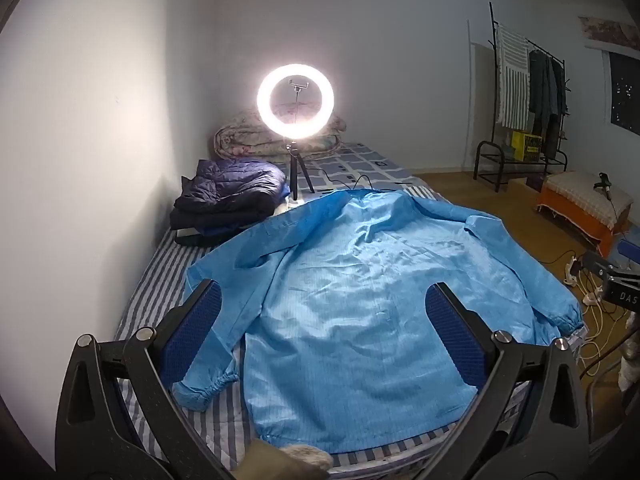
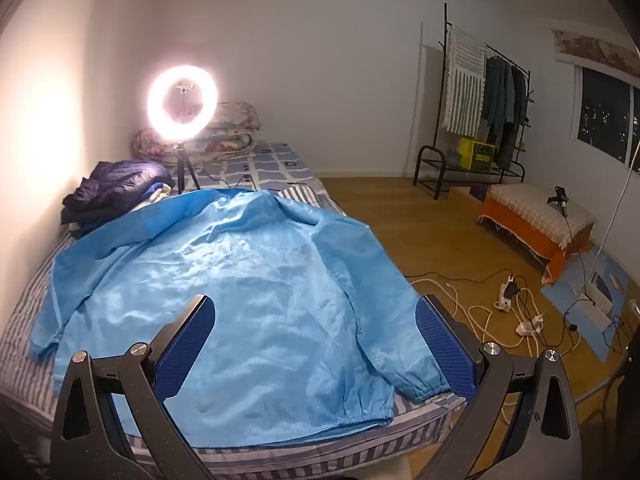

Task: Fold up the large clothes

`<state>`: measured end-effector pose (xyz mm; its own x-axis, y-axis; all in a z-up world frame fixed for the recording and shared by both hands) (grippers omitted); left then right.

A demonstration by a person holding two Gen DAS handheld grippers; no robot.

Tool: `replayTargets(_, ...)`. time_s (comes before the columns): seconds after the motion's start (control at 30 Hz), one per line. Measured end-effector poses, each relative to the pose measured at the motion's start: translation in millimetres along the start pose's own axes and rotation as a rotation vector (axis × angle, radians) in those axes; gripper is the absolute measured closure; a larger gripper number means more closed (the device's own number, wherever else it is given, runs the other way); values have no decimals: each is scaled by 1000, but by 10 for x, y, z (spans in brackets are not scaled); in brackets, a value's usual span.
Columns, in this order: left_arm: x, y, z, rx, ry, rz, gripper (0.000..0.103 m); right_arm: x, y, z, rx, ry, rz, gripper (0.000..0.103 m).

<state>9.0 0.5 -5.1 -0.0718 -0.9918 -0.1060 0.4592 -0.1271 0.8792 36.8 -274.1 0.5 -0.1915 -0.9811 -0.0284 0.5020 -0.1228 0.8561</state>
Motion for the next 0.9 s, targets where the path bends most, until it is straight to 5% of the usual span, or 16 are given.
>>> replayTargets(0.9,-2,-22,7,6,10,-12,0,-64,-51,-25,-1,-15,18,3)
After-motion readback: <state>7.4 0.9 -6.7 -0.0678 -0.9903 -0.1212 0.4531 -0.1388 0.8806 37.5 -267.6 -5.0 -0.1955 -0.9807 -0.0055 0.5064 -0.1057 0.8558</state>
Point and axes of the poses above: each gripper's, at about its wrist camera, not at the fingertips, and z roughly against the way its jaws point, x to its right, y to its top, the point moved 1 cm from there along -z, roughly the way its jaws point, and after that the axes turned 6 degrees about -z, right-handed, at the moved point
